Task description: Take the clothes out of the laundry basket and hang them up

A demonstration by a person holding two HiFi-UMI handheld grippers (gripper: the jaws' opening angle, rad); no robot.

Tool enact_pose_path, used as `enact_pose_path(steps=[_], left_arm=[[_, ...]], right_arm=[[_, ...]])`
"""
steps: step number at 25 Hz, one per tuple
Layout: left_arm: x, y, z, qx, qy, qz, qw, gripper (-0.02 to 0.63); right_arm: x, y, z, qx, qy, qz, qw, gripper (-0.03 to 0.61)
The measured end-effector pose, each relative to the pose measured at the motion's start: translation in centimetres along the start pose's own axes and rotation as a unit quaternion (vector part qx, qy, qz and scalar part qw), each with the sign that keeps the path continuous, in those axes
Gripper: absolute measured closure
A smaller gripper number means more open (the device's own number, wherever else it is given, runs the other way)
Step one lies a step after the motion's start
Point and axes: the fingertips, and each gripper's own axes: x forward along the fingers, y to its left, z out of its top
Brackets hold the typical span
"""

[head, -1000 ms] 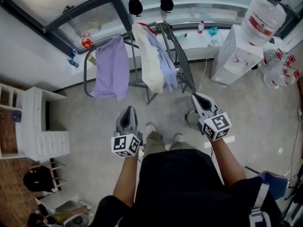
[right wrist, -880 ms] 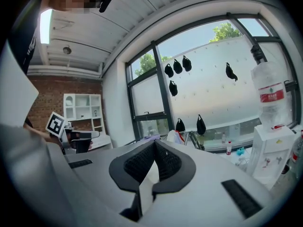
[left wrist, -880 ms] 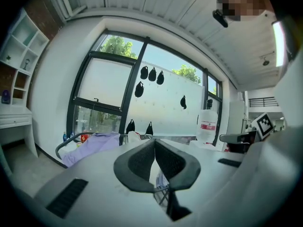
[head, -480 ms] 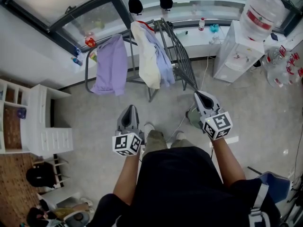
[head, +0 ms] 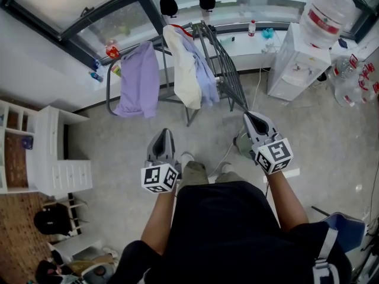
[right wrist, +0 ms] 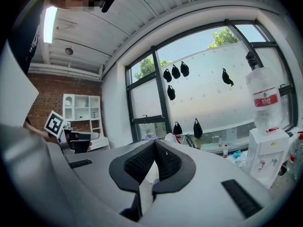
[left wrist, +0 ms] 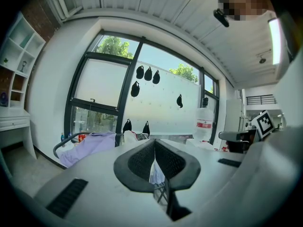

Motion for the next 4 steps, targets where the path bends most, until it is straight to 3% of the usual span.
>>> enact_pose_path(steps=[4], left_arm=[[0.13,0.46,-0.05,-0.002,0.001,-0.003,1.0,0.609]], right_arm=[[0.76,0.61,-0.07,0.0,-0.001,0.005,1.0,0.58]])
